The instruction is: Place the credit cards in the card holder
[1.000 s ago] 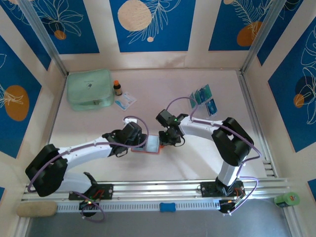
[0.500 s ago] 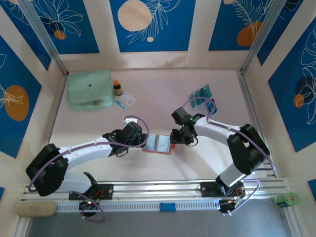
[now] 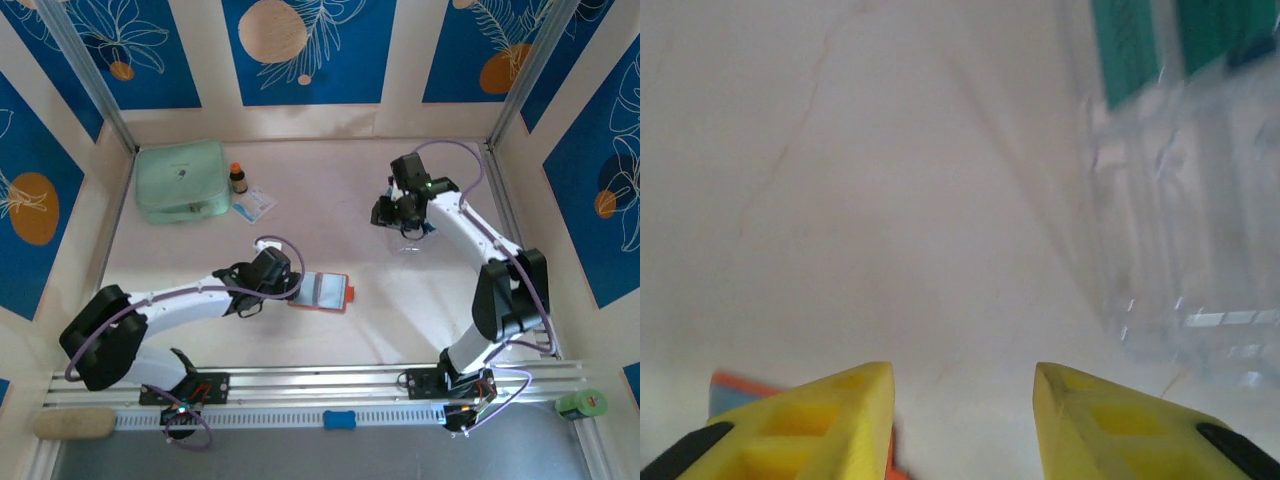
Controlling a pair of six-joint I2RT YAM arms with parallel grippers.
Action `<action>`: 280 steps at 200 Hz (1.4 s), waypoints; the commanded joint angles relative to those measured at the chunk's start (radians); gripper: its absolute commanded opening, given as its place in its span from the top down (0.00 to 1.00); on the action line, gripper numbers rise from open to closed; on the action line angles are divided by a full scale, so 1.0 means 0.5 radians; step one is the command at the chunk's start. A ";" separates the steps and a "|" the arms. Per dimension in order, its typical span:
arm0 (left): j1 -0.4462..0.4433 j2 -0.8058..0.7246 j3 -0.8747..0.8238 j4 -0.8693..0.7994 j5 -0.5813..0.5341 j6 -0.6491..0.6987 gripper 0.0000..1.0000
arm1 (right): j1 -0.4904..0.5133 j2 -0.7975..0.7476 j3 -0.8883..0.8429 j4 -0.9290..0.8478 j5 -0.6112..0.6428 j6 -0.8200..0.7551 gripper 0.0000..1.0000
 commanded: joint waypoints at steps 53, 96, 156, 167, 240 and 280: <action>0.015 0.069 0.014 0.060 0.084 -0.001 0.00 | -0.037 0.705 0.915 -0.499 0.519 -0.291 0.70; 0.015 0.073 0.015 0.058 0.095 -0.012 0.00 | -0.037 0.995 1.206 -0.643 0.696 -0.366 0.71; 0.016 0.083 0.026 0.055 0.094 -0.009 0.00 | -0.045 1.170 1.335 -0.674 0.782 -0.417 0.72; 0.013 0.088 0.032 0.049 0.094 -0.007 0.00 | -0.047 1.204 1.361 -0.686 0.787 -0.419 0.72; 0.014 0.070 0.041 0.023 0.081 -0.002 0.00 | -0.047 1.340 1.463 -0.718 0.765 -0.431 0.78; 0.014 0.060 0.042 0.008 0.067 0.001 0.00 | -0.050 1.342 1.473 -0.718 0.743 -0.434 0.85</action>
